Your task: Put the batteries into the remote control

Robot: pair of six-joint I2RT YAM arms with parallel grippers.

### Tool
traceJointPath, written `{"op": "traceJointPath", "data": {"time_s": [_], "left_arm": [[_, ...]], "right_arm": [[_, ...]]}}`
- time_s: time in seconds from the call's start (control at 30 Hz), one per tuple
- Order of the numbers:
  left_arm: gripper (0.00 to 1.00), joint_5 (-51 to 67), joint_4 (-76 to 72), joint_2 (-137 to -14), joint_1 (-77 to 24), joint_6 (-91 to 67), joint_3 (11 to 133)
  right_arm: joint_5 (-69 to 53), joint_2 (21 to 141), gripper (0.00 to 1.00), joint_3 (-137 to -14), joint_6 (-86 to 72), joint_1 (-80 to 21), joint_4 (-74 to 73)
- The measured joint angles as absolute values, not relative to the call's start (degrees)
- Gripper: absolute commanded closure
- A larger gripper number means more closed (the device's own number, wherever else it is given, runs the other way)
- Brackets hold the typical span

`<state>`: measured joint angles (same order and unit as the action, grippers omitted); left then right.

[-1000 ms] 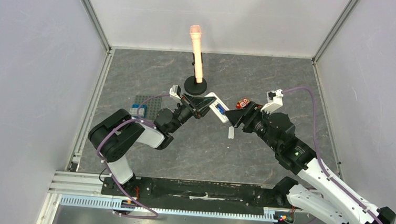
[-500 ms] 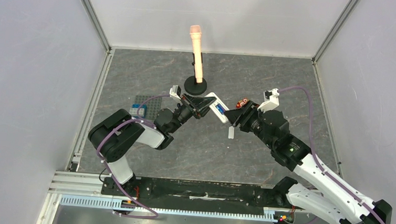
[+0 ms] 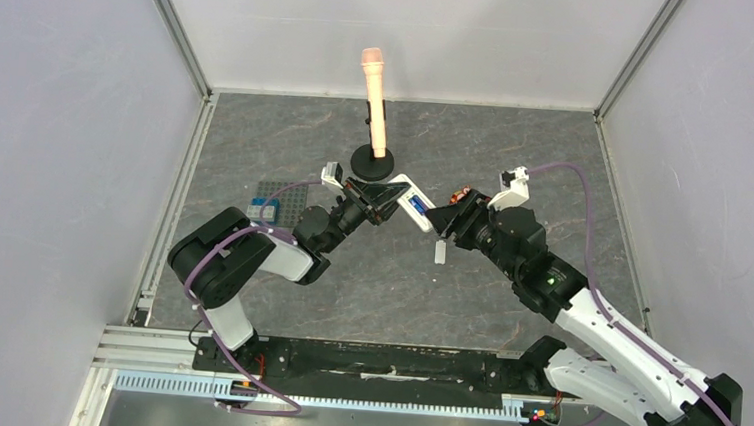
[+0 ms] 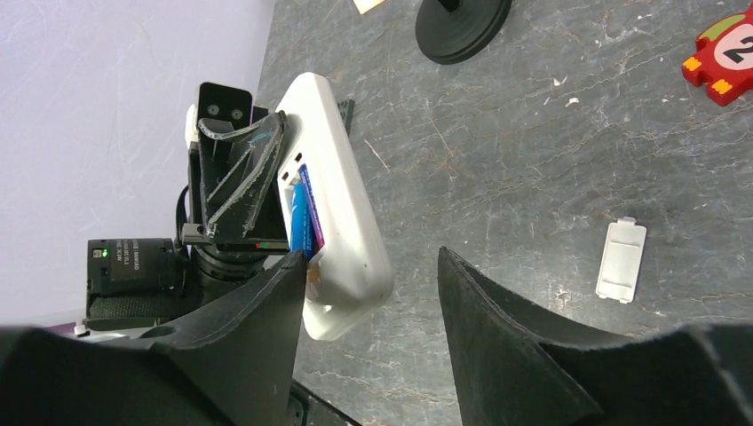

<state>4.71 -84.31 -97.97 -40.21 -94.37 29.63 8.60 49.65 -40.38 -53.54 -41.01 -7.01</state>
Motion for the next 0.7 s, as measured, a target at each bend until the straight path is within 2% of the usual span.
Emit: {"op": "traceJointPath", "data": {"time_s": [0.33,0.7], "left_arm": [[0.98,4.58,-83.55,-97.97,-39.94,-90.76,29.63],[0.98,7.66,-82.08,-97.84,-39.99,-79.75,31.05]], "right_arm": [[8.43,51.62,0.44,-40.51,-52.95,-40.95,-7.01],[6.87,55.33,0.59,-42.48,-50.89,-40.75,-10.76]]}}
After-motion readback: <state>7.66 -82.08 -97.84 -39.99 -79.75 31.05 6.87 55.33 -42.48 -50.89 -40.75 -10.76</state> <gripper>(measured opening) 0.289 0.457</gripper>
